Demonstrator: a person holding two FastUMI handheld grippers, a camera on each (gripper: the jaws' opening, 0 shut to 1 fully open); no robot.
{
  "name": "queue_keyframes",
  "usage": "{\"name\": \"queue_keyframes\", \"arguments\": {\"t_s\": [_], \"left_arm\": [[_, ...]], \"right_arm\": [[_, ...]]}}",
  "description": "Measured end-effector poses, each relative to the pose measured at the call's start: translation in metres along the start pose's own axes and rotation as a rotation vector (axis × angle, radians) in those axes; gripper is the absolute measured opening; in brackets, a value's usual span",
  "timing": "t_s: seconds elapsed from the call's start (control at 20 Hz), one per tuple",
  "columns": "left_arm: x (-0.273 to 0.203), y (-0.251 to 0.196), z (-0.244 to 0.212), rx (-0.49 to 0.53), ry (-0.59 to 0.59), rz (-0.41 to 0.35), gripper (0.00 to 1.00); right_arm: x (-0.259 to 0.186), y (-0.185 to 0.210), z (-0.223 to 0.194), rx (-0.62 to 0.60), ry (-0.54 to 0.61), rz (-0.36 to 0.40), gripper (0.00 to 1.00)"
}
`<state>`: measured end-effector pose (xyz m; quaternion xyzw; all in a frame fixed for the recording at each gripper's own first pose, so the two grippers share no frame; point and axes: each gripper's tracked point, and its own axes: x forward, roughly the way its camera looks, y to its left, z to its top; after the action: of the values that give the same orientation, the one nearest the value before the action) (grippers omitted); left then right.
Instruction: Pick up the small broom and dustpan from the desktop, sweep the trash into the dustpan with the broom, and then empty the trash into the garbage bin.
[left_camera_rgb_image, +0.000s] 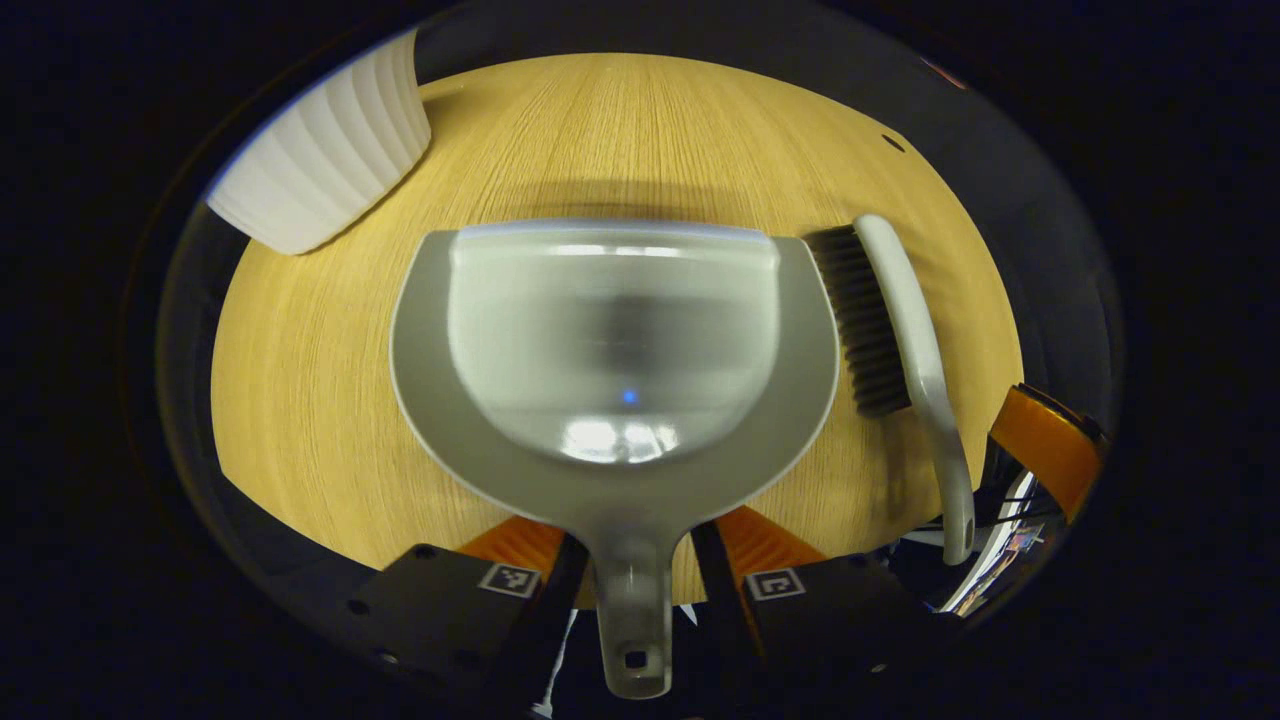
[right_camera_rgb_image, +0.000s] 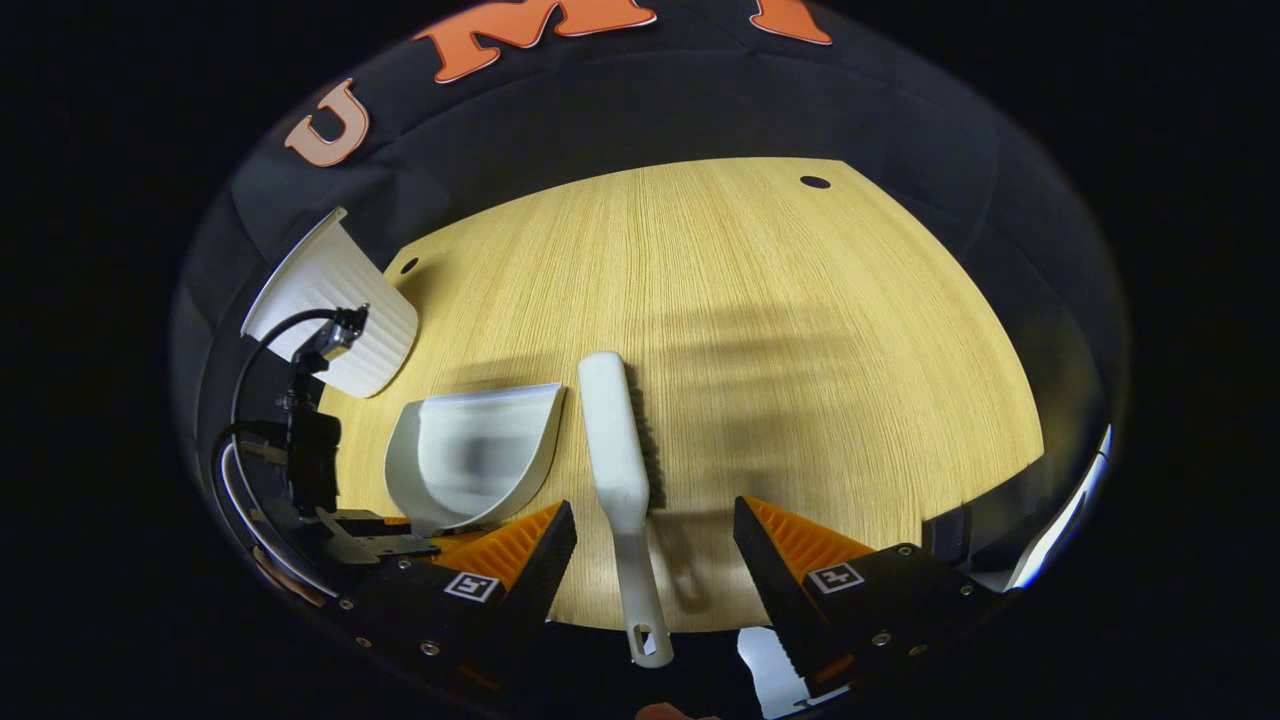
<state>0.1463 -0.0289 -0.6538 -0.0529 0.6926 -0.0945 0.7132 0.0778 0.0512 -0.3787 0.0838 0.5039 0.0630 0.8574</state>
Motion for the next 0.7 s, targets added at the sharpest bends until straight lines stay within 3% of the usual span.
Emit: {"name": "queue_keyframes", "arguments": {"t_s": [0.1,0.25,0.3,0.7], "left_arm": [[-0.012,0.001,0.002,0.012,-0.027,-0.003,0.8],[-0.039,-0.002,0.005,0.023,-0.081,-0.013,0.91],[-0.048,-0.002,0.011,0.024,-0.112,-0.02,1.0],[-0.112,0.012,0.071,0.043,-0.543,0.06,0.98]], "right_arm": [[0.006,-0.001,0.006,0.008,-0.02,0.004,0.96],[0.02,-0.011,0.023,0.006,-0.08,-0.012,0.95],[0.013,-0.014,0.029,0.002,-0.11,-0.021,0.96],[-0.04,-0.022,0.078,-0.052,-0.315,-0.101,0.96]]}}
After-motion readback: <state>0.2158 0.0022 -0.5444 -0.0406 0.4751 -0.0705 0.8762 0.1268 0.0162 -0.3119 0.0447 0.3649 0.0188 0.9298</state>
